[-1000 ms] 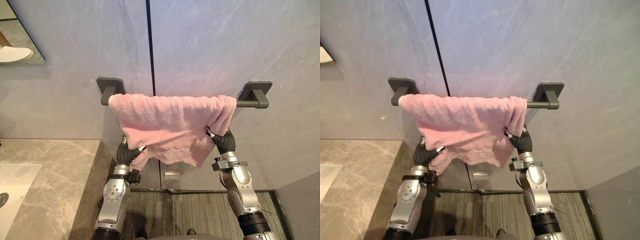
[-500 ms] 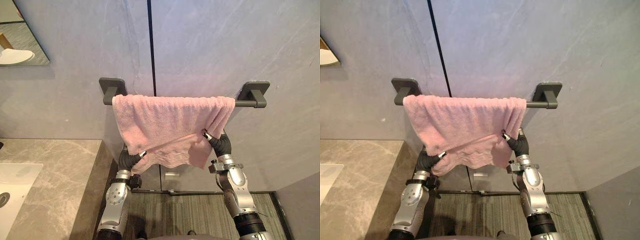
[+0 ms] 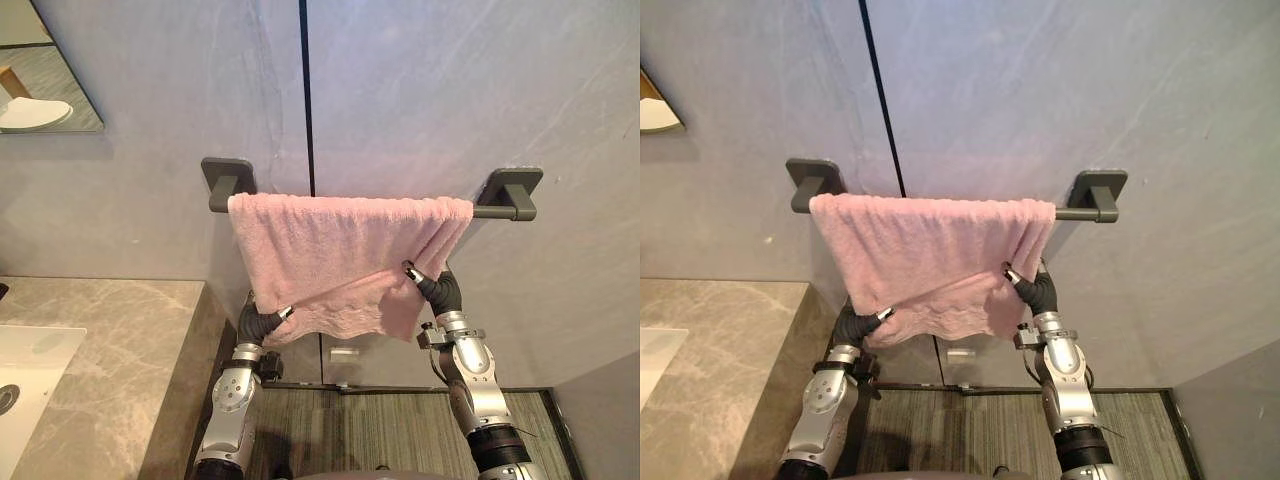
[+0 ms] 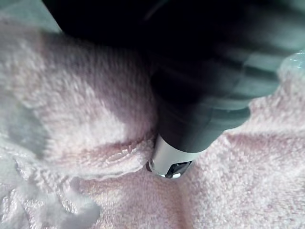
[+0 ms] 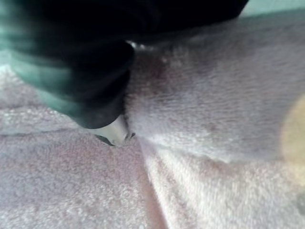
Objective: Organize washtable
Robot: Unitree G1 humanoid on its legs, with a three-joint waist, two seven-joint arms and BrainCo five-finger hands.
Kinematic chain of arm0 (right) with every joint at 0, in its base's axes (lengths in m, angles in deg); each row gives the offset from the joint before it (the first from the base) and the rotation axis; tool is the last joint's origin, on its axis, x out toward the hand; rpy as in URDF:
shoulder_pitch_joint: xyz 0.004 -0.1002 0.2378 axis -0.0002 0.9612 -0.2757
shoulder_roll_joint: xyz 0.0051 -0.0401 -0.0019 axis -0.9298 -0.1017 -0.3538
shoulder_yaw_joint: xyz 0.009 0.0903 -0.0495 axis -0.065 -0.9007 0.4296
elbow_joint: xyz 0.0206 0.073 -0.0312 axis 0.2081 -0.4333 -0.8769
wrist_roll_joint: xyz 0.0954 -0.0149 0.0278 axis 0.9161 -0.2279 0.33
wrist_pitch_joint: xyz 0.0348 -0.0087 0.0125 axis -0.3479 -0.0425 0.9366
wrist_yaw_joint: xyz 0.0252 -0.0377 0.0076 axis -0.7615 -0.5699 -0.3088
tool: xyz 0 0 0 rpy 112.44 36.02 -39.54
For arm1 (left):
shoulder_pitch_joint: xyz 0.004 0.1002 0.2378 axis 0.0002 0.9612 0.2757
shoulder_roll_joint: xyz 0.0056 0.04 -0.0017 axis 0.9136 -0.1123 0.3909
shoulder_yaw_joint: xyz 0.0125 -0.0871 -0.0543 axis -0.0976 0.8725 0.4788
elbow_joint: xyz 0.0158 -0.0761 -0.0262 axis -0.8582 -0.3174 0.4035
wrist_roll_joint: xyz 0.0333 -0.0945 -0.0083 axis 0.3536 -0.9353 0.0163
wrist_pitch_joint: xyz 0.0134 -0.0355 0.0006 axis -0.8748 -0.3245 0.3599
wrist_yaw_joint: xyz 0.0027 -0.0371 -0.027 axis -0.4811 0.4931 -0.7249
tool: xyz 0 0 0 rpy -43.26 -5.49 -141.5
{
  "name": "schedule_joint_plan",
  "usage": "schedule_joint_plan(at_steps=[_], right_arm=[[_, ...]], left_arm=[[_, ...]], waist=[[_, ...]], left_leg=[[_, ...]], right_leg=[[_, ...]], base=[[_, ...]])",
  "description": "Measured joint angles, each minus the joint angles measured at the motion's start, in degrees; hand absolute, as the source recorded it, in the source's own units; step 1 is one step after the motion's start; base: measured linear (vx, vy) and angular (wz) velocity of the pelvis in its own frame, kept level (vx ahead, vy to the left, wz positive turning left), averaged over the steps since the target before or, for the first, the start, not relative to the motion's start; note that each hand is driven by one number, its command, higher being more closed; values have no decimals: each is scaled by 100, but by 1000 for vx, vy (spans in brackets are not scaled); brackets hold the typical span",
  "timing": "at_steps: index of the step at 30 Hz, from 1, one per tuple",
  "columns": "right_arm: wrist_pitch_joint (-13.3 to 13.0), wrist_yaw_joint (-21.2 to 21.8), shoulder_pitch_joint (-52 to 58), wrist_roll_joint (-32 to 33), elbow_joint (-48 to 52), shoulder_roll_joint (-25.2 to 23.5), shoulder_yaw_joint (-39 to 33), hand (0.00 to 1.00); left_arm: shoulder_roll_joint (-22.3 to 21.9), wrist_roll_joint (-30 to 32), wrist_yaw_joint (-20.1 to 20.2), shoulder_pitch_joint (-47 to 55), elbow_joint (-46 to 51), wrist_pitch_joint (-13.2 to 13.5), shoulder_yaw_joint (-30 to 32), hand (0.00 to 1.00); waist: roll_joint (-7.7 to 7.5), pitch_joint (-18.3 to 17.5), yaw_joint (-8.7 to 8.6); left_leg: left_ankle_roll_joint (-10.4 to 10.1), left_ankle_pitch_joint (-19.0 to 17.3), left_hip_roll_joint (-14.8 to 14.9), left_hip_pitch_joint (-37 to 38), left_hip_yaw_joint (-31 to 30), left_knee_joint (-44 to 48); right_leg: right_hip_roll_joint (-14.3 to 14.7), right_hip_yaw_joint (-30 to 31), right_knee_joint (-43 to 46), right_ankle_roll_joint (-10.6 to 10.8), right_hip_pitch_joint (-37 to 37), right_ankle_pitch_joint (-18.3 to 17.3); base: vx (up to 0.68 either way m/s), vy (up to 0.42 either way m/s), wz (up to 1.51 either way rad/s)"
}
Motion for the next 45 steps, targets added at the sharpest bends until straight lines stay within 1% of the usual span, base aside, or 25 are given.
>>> schedule_joint_plan(at_steps=[2,3,5,13,18,21,24,26,27,28,31,32,33,35,36,37,40,41,42,45], right_arm=[[162,-123,153,-23,-234,-1,-144,0],[200,-159,184,-28,-273,1,-187,0],[286,-266,254,-46,-290,71,-222,0],[289,-348,406,-105,-251,85,-340,0],[290,-414,486,-226,-246,82,-432,0],[305,-473,680,-236,-5,69,-590,0],[313,-550,853,-237,372,67,-1077,0],[311,-722,872,-227,569,72,-1565,0],[311,-747,883,-226,639,73,-1688,0],[311,-808,918,-227,829,75,-1933,0],[304,-974,1034,-228,1340,87,-2432,0],[299,-1004,1041,-231,1412,90,-2480,0],[295,-1099,1041,-233,1617,90,-2598,0],[290,-1140,1043,-233,1954,93,-2712,0],[260,-1191,1041,-231,2299,94,-2758,0],[245,-1223,1039,-231,2524,94,-2794,0],[1,-1222,945,-159,3445,144,-2816,0],[-21,-1220,901,-130,3618,156,-2801,0],[-176,-1180,758,34,3999,197,-2725,0],[-456,-962,543,449,4655,321,-2268,0]], left_arm=[[20,-4,-112,57,1,-9,197,0],[44,-5,-130,71,1,-11,241,0],[209,-7,-137,122,3,-54,303,0],[271,-14,-122,260,335,-85,292,0],[271,-94,-117,280,337,-87,299,0],[258,-131,-110,363,348,-90,374,0],[138,-298,-122,554,557,-103,720,0],[69,-485,-150,649,876,-101,1135,0],[56,-520,-166,667,971,-101,1248,0],[15,-594,-226,721,1217,-95,1493,0],[-87,-825,-342,729,1709,-61,1941,0],[-89,-871,-359,732,1776,-44,1979,0],[-112,-963,-379,742,1996,-28,2071,0],[-160,-974,-399,746,2404,18,2176,0],[-160,-1008,-430,744,2776,125,2211,0],[-160,-1008,-469,742,3013,165,2220,0],[-148,-1021,-515,708,3921,399,2315,0],[-138,-1022,-516,702,4065,428,2314,0],[-106,-1101,-493,691,4406,530,2278,0],[-10,-1377,-428,672,5028,649,1956,0]], waist=[[0,0,3],[0,0,1],[0,1,-17],[-5,3,-18],[-4,3,-17],[-3,4,-11],[-3,4,-7],[-3,7,-7],[0,8,-5],[5,11,-7],[8,12,-9],[9,13,-9],[16,18,-13],[30,24,-18],[42,25,-30],[48,23,-33],[71,9,-46],[76,6,-47],[83,1,-52],[84,1,-71]], left_leg=[[0,0,0,-17,7,0],[0,0,-1,-26,8,1],[0,0,-1,-68,20,5],[1,1,-7,-66,19,7],[2,2,-9,-57,12,7],[1,0,-5,-53,21,8],[1,-1,-10,-55,41,8],[0,-2,-6,-27,76,8],[0,-3,-6,-18,87,8],[0,-5,-5,2,100,8],[0,-6,-6,38,103,8],[0,-6,-5,48,104,8],[-3,-15,-5,89,107,7],[-6,-40,-5,130,122,7],[-22,-58,-5,131,128,7],[-22,-58,-5,130,134,7],[-6,-48,-6,135,146,9],[-6,-48,-7,135,152,9],[-5,-48,-7,135,166,9],[-5,-49,-7,137,171,10]], right_leg=[[0,3,-48,-1,2,29],[0,3,-70,-1,3,45],[1,8,-91,3,-2,67],[-5,-4,-93,9,1,79],[-7,-1,-93,11,-4,85],[-7,21,-99,11,2,85],[-8,43,-94,11,2,84],[-6,72,-81,12,6,84],[-6,85,-77,12,7,84],[-6,101,-69,12,16,84],[-7,105,-63,13,49,83],[-8,106,-63,13,58,82],[-8,109,-64,14,92,81],[-8,123,-68,18,91,75],[-8,131,-69,19,89,75],[-8,136,-70,19,88,75],[-8,143,-73,19,89,75],[-8,148,-73,19,90,75],[-8,157,-73,19,94,75],[-8,159,-69,19,100,75]], base=[[0,0,0],[0,0,0],[7,-2,-2],[-4,-1,0],[-15,-2,0],[2,-1,-1],[0,-3,-4],[-15,-2,-6],[-9,-1,-8],[0,0,-5],[0,0,0],[0,0,0],[-36,0,-3],[-38,0,-4],[0,0,0],[0,0,0],[0,0,0],[20,-3,-4],[21,-3,-4],[0,0,0]])
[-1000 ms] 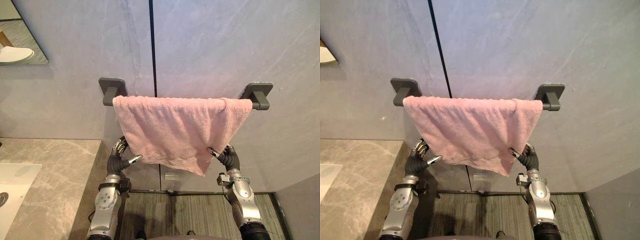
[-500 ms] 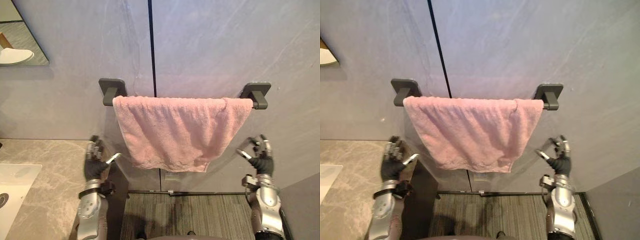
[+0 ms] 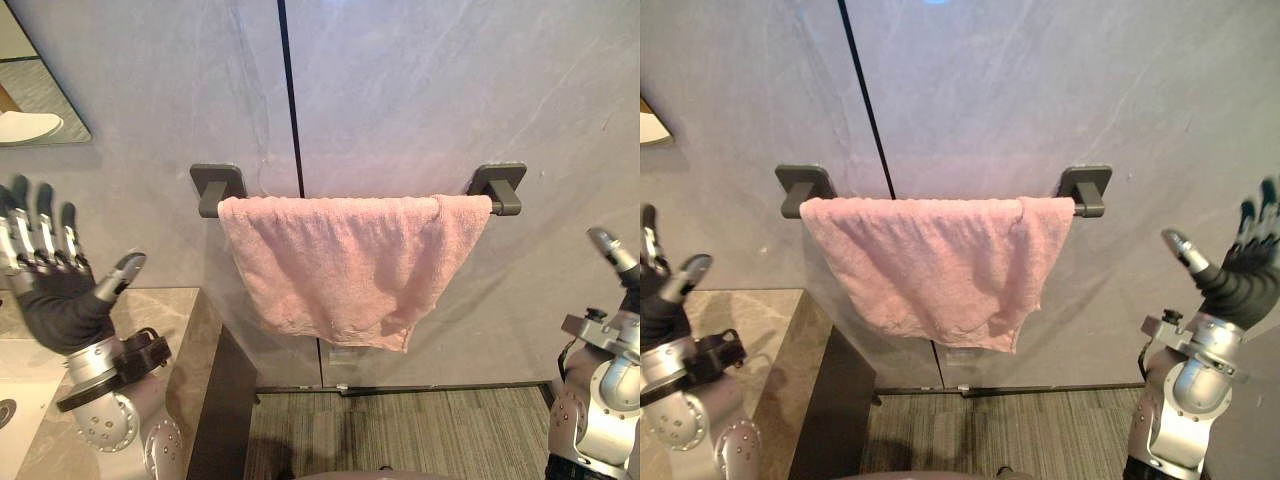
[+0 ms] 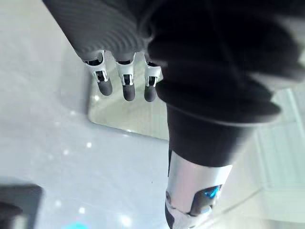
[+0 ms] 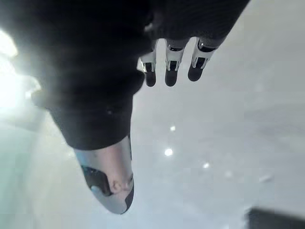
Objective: Organize washtable
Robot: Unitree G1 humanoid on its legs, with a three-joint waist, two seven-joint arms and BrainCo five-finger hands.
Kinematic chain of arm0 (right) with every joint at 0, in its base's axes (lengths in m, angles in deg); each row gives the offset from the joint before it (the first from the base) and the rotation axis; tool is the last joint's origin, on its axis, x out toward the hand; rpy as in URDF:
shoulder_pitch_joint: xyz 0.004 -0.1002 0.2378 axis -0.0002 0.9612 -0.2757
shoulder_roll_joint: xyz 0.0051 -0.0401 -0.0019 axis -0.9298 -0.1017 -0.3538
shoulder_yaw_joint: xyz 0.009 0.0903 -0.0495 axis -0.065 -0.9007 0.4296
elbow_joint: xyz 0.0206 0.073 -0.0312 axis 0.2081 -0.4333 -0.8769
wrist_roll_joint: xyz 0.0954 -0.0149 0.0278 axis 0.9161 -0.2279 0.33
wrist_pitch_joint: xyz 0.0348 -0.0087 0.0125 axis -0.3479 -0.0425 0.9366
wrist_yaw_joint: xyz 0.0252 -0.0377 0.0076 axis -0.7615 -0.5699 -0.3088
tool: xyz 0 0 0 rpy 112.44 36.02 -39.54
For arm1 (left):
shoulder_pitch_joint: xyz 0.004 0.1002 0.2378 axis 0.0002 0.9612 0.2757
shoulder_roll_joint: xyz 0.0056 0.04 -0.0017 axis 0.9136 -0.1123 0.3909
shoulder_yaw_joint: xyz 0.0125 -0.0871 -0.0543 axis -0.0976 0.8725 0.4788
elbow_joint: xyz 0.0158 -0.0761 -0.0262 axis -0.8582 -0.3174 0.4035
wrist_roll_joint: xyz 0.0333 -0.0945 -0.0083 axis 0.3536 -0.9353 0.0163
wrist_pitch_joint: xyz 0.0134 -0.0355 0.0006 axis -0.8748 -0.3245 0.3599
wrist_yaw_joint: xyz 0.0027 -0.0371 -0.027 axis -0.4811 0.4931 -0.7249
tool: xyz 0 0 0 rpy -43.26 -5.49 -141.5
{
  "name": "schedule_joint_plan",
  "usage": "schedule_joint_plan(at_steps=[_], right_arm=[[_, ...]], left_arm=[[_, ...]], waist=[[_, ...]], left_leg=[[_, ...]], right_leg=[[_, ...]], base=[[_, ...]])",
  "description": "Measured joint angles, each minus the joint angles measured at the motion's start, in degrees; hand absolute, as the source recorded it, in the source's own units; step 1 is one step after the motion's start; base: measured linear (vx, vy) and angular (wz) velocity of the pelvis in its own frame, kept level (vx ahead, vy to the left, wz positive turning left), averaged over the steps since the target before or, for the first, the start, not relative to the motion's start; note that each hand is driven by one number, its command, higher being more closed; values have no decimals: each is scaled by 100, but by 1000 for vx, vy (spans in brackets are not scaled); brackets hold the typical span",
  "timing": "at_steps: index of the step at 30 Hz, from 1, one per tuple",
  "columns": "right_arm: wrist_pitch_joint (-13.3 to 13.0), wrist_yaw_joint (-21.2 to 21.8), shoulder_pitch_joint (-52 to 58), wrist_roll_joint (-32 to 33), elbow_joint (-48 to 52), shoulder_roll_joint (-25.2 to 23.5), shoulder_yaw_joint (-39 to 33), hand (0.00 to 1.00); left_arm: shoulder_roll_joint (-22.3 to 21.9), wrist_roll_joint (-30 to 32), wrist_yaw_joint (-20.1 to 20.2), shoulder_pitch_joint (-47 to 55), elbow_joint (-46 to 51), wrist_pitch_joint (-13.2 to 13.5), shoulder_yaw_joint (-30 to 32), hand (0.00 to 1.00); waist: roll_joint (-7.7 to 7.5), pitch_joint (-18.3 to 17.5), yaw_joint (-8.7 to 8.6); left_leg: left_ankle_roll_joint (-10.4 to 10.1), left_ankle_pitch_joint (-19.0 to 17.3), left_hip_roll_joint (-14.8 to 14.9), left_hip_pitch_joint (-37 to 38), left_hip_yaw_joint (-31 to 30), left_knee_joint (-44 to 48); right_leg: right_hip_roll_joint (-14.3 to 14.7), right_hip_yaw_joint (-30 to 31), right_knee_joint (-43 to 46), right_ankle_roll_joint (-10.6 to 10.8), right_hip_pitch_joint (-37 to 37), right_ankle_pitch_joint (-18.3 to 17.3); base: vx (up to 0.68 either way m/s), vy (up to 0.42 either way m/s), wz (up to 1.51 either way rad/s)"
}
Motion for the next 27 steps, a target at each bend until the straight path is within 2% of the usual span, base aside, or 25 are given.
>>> schedule_joint_plan(at_steps=[2,3,5,6,8,9,13,16,21,25,27], right_arm=[[-229,441,-144,593,376,79,788,0],[-246,538,-175,711,404,103,968,0],[-237,1045,-228,1304,442,278,1886,0],[-224,1159,-231,1411,444,322,2073,0],[-124,1636,-250,1926,443,571,2855,0],[-98,1704,-256,2012,442,641,3000,0],[208,2268,-261,2583,441,1535,3905,0],[406,2613,-132,3077,422,2096,4188,0],[528,2683,-4,3620,109,3162,4407,0],[646,2794,141,3799,-120,3675,4567,0],[666,2858,141,3793,-235,3732,4614,0]], left_arm=[[227,-422,310,-43,358,100,-749,0],[281,-515,383,-71,397,108,-927,0],[578,-987,834,-222,425,92,-1925,0],[640,-1040,930,-235,423,80,-2121,0],[918,-1474,1412,-246,295,-104,-2961,0],[973,-1557,1490,-251,221,-144,-3114,0],[1599,-2067,1980,-365,-415,-504,-4070,0],[2062,-2352,2244,-367,-556,-669,-4397,0],[2774,-2648,2389,-367,-1037,-724,-4562,0],[3278,-2688,2457,-342,-1280,-820,-4605,0],[3344,-2675,2483,-334,-1368,-845,-4612,0]], waist=[[0,0,2],[0,0,5],[0,-7,34],[0,-7,34],[3,-9,32],[3,-9,32],[1,-10,21],[1,-9,19],[-2,-8,33],[-15,0,18],[-18,2,20]], left_leg=[[1,-1,0,29,8,0],[4,-3,0,42,12,0],[9,-13,-2,84,45,-1],[9,-13,-3,85,53,-1],[11,-12,-6,97,96,-1],[12,-11,-7,101,101,-1],[13,-12,-9,172,130,-2],[13,-12,-8,180,148,-2],[19,-17,-9,207,250,-3],[21,-19,-12,211,262,-2],[23,-20,-13,216,263,-2]], right_leg=[[0,8,5,0,0,0],[0,13,7,1,6,-1],[-1,53,19,5,27,-4],[-2,63,24,6,21,-3],[-2,113,69,7,11,-4],[-2,118,80,8,10,-5],[-2,144,91,10,31,-6],[0,165,95,11,25,-5],[2,271,96,24,0,7],[0,280,96,28,-2,13],[-1,279,96,28,-1,13]], base=[[-16,-2,-1],[-43,-3,-4],[-42,-1,-7],[-35,1,-10],[-18,3,-9],[-9,1,-6],[-29,-3,-3],[-22,-5,-2],[-17,-2,-10],[-1,-1,-1],[0,0,0]])
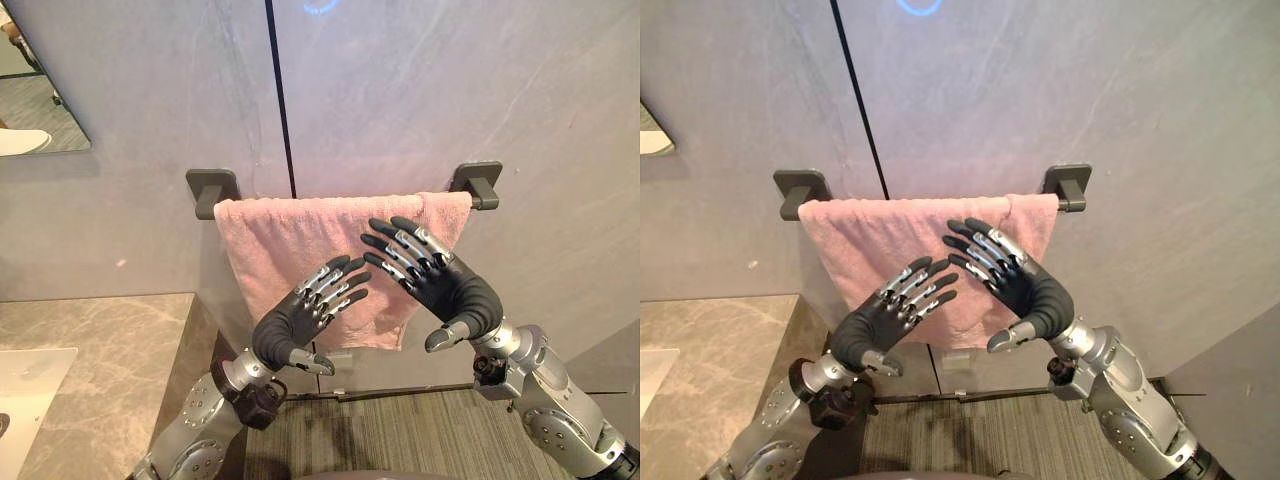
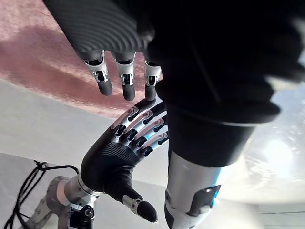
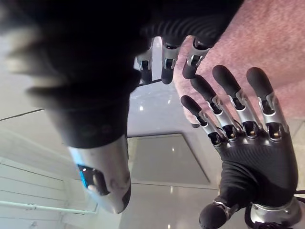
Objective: Organize washtable
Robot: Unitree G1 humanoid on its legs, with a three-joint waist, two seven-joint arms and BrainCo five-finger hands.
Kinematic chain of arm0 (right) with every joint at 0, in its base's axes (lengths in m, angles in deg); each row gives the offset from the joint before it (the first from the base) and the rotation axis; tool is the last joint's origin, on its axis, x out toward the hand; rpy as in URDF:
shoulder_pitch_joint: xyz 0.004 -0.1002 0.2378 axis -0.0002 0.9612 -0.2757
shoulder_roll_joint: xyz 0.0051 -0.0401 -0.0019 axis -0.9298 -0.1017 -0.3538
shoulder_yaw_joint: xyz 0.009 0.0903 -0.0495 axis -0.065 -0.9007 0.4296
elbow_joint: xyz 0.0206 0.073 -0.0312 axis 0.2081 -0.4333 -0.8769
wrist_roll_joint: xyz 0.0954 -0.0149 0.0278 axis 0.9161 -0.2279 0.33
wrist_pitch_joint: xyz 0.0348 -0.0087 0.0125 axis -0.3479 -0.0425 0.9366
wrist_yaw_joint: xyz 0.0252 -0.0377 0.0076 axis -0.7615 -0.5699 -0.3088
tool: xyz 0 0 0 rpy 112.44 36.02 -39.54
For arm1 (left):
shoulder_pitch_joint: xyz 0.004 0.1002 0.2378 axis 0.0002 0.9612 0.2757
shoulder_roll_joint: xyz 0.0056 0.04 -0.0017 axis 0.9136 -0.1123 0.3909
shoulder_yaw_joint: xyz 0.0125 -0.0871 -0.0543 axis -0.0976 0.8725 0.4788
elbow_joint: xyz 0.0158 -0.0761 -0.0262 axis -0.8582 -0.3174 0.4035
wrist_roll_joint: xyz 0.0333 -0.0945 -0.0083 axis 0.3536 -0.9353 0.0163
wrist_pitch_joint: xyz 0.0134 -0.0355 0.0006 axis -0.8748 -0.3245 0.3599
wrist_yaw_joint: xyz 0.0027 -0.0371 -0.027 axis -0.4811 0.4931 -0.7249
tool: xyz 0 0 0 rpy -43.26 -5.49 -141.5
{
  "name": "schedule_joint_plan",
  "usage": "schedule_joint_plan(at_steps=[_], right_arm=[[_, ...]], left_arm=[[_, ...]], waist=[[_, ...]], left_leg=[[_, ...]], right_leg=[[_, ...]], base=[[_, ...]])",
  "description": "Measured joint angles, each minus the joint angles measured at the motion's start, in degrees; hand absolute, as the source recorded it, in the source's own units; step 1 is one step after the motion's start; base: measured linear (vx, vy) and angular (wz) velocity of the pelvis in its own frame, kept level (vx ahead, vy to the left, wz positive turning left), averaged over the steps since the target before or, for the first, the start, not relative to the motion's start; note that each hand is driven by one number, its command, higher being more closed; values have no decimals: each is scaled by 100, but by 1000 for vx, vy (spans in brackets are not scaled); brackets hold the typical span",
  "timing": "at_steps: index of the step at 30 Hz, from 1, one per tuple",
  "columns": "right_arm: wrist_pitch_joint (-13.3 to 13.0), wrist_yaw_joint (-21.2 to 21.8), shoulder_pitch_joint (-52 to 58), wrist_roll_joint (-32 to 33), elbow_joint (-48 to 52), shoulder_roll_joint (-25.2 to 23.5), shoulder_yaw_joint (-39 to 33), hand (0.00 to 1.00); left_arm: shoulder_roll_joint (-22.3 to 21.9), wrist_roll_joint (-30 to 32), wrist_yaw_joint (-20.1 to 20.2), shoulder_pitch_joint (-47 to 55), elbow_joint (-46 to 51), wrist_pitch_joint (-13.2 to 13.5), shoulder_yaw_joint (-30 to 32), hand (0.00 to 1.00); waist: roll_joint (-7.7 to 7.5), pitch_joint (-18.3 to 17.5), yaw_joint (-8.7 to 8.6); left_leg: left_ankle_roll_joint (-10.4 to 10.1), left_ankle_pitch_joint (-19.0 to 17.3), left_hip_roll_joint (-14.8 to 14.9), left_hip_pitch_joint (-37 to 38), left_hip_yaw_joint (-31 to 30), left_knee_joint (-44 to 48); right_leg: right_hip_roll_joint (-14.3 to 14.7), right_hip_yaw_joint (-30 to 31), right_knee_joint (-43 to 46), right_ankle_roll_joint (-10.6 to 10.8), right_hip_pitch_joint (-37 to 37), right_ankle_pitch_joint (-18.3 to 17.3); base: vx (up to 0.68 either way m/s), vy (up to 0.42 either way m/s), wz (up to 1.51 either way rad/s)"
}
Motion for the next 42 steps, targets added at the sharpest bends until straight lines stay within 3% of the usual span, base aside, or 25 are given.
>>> schedule_joint_plan(at_steps=[3,6,15,20,32,42], right_arm=[[44,5,-2,-79,-289,1,172,0],[86,1,1,-548,-706,-201,236,0],[392,-369,19,-2177,-2374,-1921,198,0],[472,-644,-60,-2758,-2721,-2302,114,0],[470,-992,-451,-3446,-3169,-2635,-341,0],[463,-1034,-453,-3573,-3176,-2875,-1291,0]], left_arm=[[-1,152,20,14,-253,-97,0,0],[-106,533,-17,22,-588,-179,15,0],[-1788,1392,-341,-57,-1423,-176,784,0],[-2127,1807,-571,-226,-1791,-139,944,0],[-2345,2249,-852,-356,-2449,-141,1088,0],[-2391,2494,-1162,-354,-2672,-138,1813,0]], waist=[[-3,2,19],[-3,2,37],[-24,16,49],[2,1,49],[-20,-1,46],[-171,11,36]], left_leg=[[1,0,-2,0,0,0],[1,0,-2,-3,-6,0],[2,1,-11,-99,-98,-2],[2,3,-13,-288,-172,-1],[3,3,-7,-376,-220,0],[3,4,-9,-439,-218,-1]], right_leg=[[-2,-3,0,1,0,1],[-2,-8,-2,1,-1,1],[-15,-137,-55,1,-14,0],[-20,-169,-96,0,-114,0],[-18,-222,-121,-2,-155,-2],[-19,-204,-108,-2,-227,-3]], base=[[0,0,0],[0,0,0],[0,-4,4],[17,-9,8],[11,-7,2],[-12,-3,-1]])
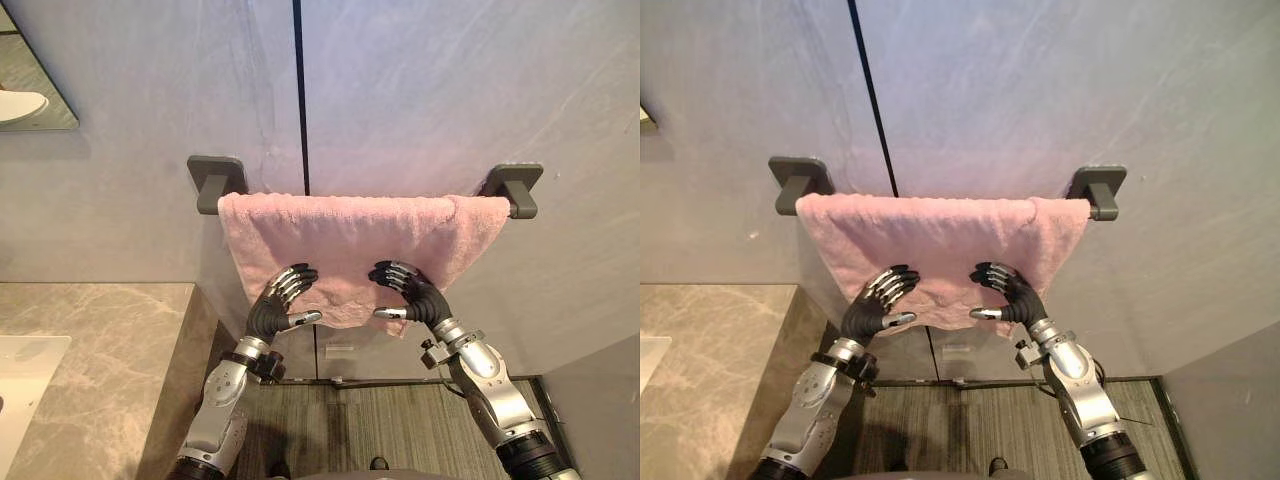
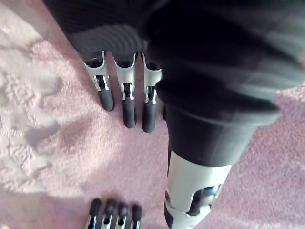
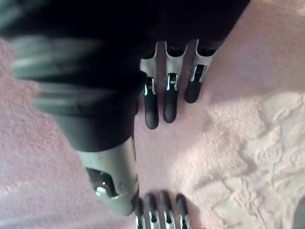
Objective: Organize washtable
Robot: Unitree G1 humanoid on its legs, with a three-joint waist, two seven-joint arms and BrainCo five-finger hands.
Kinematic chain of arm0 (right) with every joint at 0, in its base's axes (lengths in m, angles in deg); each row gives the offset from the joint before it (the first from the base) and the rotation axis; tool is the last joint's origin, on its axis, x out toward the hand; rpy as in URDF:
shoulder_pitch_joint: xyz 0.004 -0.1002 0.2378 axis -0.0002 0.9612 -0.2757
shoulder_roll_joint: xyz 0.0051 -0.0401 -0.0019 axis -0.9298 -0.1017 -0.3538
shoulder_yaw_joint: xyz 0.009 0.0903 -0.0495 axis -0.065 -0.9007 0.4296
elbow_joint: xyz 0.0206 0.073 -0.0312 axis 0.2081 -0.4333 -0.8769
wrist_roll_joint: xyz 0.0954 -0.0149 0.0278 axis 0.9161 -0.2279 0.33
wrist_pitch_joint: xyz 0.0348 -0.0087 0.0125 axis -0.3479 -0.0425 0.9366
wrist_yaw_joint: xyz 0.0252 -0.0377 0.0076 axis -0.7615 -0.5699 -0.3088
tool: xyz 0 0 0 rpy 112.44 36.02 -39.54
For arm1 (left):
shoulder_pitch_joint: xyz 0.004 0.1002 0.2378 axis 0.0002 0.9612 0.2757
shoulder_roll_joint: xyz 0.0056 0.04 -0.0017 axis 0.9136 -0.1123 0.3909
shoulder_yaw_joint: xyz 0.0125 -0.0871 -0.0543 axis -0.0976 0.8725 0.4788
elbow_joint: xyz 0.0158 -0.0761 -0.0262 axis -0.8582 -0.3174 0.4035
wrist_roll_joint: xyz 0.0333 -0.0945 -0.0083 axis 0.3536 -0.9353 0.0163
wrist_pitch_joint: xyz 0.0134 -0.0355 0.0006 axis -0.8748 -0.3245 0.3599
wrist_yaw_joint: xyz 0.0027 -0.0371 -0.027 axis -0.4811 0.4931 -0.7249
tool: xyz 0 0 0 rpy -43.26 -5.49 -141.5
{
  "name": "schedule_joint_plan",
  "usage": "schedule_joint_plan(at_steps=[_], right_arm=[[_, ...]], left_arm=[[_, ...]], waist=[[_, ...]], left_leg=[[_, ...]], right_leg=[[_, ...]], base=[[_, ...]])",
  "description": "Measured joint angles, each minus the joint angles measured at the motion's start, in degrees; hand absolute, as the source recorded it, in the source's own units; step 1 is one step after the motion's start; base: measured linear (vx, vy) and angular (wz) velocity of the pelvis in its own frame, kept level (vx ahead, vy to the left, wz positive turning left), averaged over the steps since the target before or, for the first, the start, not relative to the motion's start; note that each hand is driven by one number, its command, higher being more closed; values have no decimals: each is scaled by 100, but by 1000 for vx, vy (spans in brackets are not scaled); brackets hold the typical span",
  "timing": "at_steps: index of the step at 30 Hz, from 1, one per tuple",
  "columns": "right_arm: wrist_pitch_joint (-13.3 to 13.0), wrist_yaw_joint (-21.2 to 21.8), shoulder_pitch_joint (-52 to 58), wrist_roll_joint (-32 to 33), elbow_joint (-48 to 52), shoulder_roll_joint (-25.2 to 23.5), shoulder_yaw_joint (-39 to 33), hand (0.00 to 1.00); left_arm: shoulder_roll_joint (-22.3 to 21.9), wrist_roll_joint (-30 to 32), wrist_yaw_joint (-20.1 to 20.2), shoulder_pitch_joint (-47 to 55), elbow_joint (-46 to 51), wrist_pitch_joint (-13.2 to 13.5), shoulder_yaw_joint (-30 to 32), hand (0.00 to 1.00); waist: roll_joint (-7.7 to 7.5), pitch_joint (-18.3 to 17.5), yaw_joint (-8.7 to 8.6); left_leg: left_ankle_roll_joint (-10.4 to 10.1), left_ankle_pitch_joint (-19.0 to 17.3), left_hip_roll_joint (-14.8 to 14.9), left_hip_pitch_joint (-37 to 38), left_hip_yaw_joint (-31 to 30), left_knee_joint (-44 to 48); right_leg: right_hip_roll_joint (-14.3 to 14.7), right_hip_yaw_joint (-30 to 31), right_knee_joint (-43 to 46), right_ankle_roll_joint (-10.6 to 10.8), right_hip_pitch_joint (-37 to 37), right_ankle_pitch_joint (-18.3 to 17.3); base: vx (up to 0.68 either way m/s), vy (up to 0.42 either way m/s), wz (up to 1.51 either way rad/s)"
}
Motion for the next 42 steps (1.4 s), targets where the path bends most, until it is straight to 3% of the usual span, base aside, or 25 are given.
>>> schedule_joint_plan(at_steps=[12,21,27,33,42], right_arm=[[-116,-107,495,246,487,-545,-1009,0],[-232,-449,908,-54,761,-834,-1768,0],[-233,-604,1167,-339,758,-889,-2258,0],[-234,-712,1451,-714,720,-925,-2757,0],[-224,-767,1687,-946,113,-985,-3021,0]], left_arm=[[-398,378,-274,17,1,4,891,0],[-626,386,-287,257,144,52,1273,0],[-758,371,-234,612,523,85,1471,0],[-864,372,5,1023,710,118,1584,0],[-1012,315,149,1399,707,109,1967,0]], waist=[[-1,-20,-19],[-11,-48,-51],[0,-57,-59],[112,-183,-57],[147,-209,-24]], left_leg=[[-1,0,-5,20,25,0],[-2,-3,-4,48,45,1],[-1,-5,-4,47,46,1],[-4,-17,-2,23,39,1],[-4,-17,-4,22,29,0]], right_leg=[[3,18,5,1,-9,1],[5,38,-1,2,-28,4],[4,39,-5,4,-28,5],[4,32,-15,4,-42,4],[-2,23,-6,7,-36,1]], base=[[-2,0,0],[0,0,0],[0,0,0],[0,0,0],[0,0,0]])
